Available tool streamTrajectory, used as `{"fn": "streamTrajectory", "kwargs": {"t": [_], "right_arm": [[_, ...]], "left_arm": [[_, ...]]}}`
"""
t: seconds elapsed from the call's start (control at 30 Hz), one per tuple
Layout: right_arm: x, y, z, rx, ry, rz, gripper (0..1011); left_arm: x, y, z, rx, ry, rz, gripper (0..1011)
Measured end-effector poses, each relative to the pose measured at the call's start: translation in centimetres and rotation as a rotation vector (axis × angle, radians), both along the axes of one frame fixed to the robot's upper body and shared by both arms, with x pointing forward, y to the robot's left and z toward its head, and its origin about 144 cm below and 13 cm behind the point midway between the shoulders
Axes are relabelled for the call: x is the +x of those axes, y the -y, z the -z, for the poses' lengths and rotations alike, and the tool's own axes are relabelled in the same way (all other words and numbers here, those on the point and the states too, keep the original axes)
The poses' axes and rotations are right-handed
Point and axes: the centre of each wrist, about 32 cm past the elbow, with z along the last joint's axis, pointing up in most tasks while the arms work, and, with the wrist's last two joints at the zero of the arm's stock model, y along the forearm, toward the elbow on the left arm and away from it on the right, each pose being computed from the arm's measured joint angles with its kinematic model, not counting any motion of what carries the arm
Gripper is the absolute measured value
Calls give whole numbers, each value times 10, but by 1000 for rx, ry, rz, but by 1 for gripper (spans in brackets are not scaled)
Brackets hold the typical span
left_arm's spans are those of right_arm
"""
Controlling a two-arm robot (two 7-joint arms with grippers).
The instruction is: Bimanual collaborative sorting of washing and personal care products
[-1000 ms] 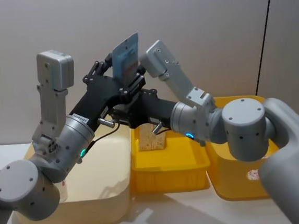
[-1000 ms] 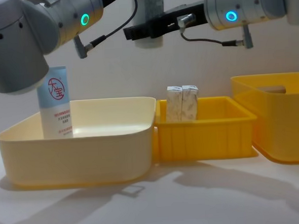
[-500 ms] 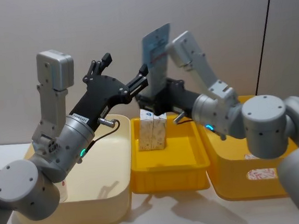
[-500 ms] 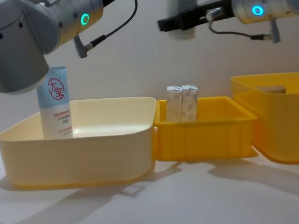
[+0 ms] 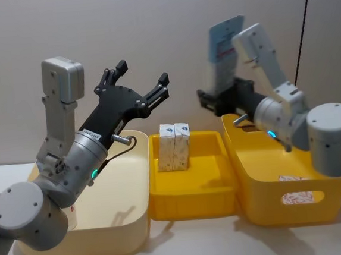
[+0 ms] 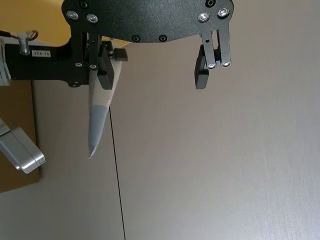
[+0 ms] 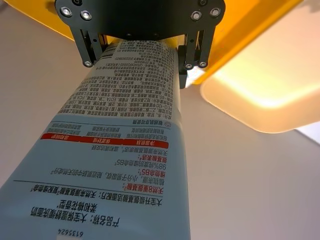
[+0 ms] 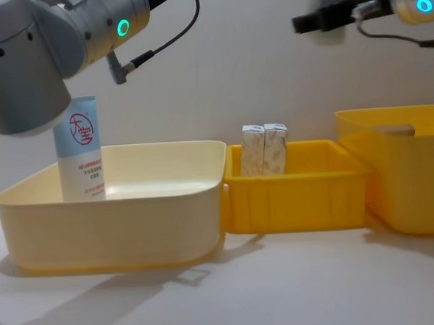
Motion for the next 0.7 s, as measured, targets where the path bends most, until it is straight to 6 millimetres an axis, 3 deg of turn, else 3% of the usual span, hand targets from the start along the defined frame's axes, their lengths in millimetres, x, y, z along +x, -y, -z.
{"fn": "streamTrajectory", "kwargs": {"t": [0.7], "right_arm": [[8,55,-9,-8,-93,329,660]], "left_arm": [[0,0,0,0,0,0,1003]]}}
